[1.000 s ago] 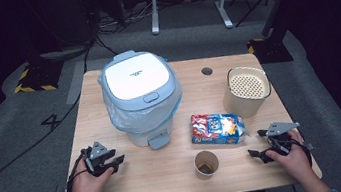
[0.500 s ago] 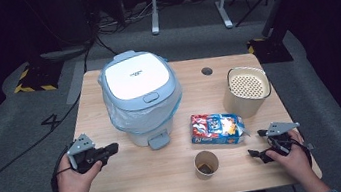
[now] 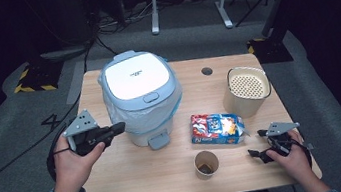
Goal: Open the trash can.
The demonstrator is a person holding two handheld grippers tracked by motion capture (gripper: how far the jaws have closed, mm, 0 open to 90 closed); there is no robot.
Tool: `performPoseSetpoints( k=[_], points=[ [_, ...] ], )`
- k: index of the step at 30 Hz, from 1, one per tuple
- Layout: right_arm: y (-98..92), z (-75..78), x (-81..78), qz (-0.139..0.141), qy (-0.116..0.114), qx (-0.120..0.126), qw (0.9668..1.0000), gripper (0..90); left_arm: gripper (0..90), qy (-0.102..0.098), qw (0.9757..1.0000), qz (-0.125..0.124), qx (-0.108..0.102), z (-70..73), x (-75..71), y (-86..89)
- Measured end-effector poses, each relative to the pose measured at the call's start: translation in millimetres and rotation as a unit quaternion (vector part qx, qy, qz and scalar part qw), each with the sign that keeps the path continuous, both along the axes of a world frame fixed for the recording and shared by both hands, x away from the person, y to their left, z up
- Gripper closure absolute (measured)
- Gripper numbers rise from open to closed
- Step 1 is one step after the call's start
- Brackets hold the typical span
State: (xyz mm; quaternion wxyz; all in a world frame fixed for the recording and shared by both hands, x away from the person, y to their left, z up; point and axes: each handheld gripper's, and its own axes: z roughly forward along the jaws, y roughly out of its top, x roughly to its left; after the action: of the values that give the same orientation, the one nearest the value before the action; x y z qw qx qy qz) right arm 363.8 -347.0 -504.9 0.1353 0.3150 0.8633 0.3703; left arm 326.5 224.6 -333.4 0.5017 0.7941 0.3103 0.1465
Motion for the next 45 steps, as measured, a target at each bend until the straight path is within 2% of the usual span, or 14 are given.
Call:
performPoseSetpoints(
  k=[3,9,11,19,21,29,32,34,36,39,42,45],
  points=[
    [0.0,0.1,-0.1,0.0,0.0,-0.001,1.0,7.2,90.0,-0.012,0.9999,-0.005,0.003,14.2,3.3,-6.5],
    [-0.4,0.0,-0.4,0.003,-0.001,0.0,1.0,7.2,90.0,-0.021,0.9996,-0.016,-0.006,31.9,13.8,-18.5],
    [-0.7,0.0,-0.7,0.004,-0.001,-0.001,1.0,7.2,90.0,-0.022,0.9996,-0.019,-0.002,38.5,19.9,-24.8],
    [-1.3,0.1,-1.5,0.006,-0.001,-0.001,1.0,7.2,90.0,-0.03,0.9992,-0.025,0.003,51.9,35.0,-40.9],
    [-1.3,0.1,-1.5,0.006,-0.001,-0.001,1.0,7.2,90.0,-0.032,0.9991,-0.028,0.006,54.1,39.0,-49.8],
    [-1.9,0.0,-2.0,0.01,-0.001,0.0,1.0,7.2,90.0,-0.035,0.9989,-0.022,0.022,48.9,48.6,-65.7],
    [-1.9,0.0,-2.0,0.01,-0.001,0.0,1.0,7.2,90.0,-0.035,0.9989,-0.021,0.021,48.0,51.0,-71.0],
    [-1.8,0.0,-2.0,0.01,-0.001,0.0,1.0,7.2,90.0,-0.04,0.9986,-0.017,0.03,48.9,51.0,-73.7],
    [-1.9,0.0,-2.0,0.01,-0.001,0.0,1.0,7.2,90.0,-0.043,0.9982,-0.014,0.038,49.7,50.7,-74.5],
    [-1.8,0.0,-2.0,0.01,-0.001,0.0,0.9999,7.2,90.0,-0.039,0.9986,-0.013,0.033,49.2,50.5,-74.4],
    [-1.8,0.0,-2.1,0.01,-0.001,0.0,1.0,7.2,90.0,-0.05,0.998,-0.004,0.038,48.7,50.2,-73.8],
    [-1.8,0.0,-2.1,0.01,-0.001,0.0,1.0,7.2,90.0,-0.048,0.998,-0.001,0.041,48.8,49.2,-74.8]
  ],
)
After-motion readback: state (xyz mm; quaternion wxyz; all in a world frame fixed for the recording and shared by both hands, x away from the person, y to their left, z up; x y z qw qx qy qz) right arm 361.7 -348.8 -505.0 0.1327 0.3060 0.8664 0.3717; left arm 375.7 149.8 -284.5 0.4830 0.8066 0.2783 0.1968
